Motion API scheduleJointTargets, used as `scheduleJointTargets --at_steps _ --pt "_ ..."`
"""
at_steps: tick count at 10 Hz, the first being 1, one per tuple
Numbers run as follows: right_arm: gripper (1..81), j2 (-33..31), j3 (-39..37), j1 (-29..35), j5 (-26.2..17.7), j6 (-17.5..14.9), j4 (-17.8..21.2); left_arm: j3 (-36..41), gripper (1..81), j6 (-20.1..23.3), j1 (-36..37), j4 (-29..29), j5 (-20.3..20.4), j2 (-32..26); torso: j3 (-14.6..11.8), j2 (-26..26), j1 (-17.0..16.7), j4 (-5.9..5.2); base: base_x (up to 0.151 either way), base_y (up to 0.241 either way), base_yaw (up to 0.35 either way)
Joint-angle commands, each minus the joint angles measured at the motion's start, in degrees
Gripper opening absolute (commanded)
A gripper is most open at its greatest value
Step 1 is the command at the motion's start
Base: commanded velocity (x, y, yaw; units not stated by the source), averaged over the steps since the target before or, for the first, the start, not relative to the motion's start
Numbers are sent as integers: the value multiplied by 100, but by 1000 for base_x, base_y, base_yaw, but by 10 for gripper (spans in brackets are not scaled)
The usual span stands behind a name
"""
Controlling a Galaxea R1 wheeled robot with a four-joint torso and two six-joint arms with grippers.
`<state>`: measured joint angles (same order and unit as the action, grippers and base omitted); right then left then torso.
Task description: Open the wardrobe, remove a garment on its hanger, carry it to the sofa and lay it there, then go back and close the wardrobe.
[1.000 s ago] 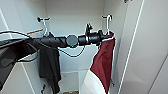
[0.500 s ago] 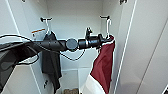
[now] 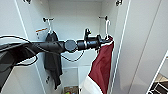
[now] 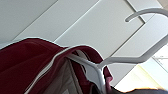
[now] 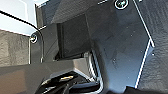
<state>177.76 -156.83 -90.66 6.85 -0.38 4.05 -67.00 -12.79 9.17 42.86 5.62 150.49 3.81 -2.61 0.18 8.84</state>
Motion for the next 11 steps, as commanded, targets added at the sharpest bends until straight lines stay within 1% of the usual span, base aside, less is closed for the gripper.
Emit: scheduleJointTargets --at_steps 1,11 --pt "811 60 40 201 -307 -6 17 20 10 101 1109 -173 449 8 0 0 0 0 -121 0 0" --pt "811 60 40 193 -307 -6 26 249 10 101 1056 -173 466 -80 -2 -5 -11 0 -126 0 0"
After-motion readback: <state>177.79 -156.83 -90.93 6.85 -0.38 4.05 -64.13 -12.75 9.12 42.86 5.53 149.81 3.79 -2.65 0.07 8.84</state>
